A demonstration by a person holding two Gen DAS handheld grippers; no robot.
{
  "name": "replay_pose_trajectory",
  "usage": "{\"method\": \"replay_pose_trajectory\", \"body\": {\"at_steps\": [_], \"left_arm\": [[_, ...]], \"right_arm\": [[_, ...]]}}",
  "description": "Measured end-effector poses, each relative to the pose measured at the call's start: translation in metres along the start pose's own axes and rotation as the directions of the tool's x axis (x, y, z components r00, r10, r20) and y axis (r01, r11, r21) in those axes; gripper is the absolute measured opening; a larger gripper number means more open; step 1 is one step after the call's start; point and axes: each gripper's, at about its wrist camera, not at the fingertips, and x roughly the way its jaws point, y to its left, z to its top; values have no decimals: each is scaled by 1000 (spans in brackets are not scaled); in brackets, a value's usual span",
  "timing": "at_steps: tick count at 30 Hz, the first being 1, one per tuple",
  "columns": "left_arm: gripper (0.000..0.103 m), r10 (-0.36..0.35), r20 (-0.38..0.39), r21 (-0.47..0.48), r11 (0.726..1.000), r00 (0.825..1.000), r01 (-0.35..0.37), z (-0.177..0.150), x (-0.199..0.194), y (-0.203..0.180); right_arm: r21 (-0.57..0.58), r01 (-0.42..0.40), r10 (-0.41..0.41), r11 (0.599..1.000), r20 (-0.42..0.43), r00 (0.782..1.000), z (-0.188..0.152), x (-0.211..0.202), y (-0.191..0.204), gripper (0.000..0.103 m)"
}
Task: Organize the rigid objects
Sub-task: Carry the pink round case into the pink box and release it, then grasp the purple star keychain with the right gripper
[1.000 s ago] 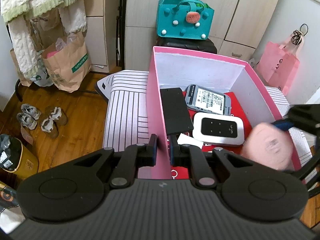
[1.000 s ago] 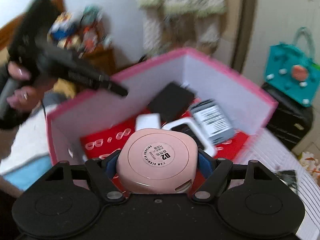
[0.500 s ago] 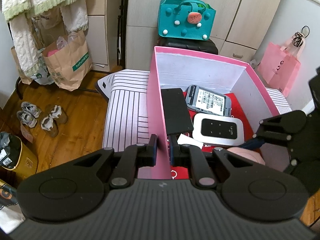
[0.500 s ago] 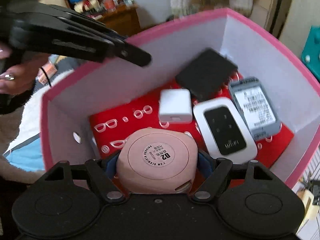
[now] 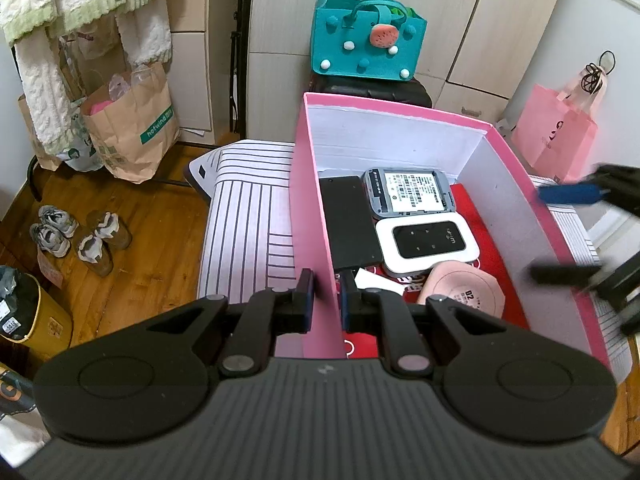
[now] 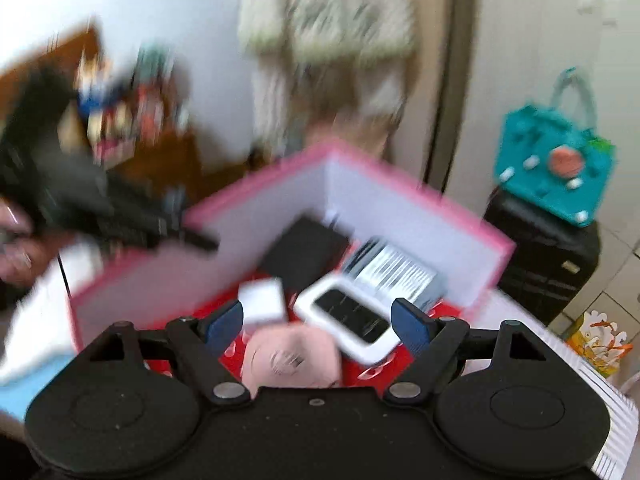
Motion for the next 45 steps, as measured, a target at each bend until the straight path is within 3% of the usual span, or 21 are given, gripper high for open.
{"method": "replay_pose_trajectory", "body": {"at_steps": [5, 9, 12, 15, 17, 19, 20, 22, 26, 32, 43, 45], "left_arm": [[12, 9, 0, -10, 1000, 1000, -9, 0, -1, -1], [12, 48, -9, 19, 999, 999, -48, 2, 0, -9], [12, 64, -7, 21, 998, 998, -64, 1, 0, -12], [12, 63, -2, 14, 998, 998, -63, 0, -1, -11], [12, 52, -3, -8, 999, 999, -52, 0, -2, -8], [12, 46, -5, -23, 999, 999, -47, -2, -2, -6], [11, 49, -6, -23, 999, 999, -49, -2, -2, -6], [11, 58, -6, -22, 998, 998, -58, -4, -2, -8], [11, 82, 5, -3, 997, 997, -82, -7, -4, -14], [9, 97, 17, 7, 995, 995, -97, -10, -4, -16], [9, 84, 5, 29, 996, 996, -84, -15, -7, -15], [10, 77, 8, 30, 997, 997, -78, -16, -7, -15]], "right_arm": [[165, 53, -83, 985, 179, 980, -34, -37, -40, 85], [269, 142, -190, 953, 164, 968, -73, -47, -58, 85], [311, 180, -226, 933, 118, 967, -100, -45, -66, 85], [371, 271, -344, 888, 144, 928, -130, -50, -62, 83], [354, 274, -350, 894, 171, 921, -141, -52, -58, 82], [340, 252, -317, 906, 150, 937, -148, -49, -54, 79], [345, 237, -299, 908, 139, 944, -151, -46, -53, 76], [356, 193, -256, 914, 140, 957, -158, -43, -51, 46], [310, 166, -209, 936, 111, 971, -161, -35, -43, 31], [217, 237, -246, 947, 16, 969, -161, -16, -38, 31], [79, 327, -316, 942, -125, 940, -145, 6, -32, 53], [91, 327, -316, 941, -121, 941, -145, 5, -34, 52]]}}
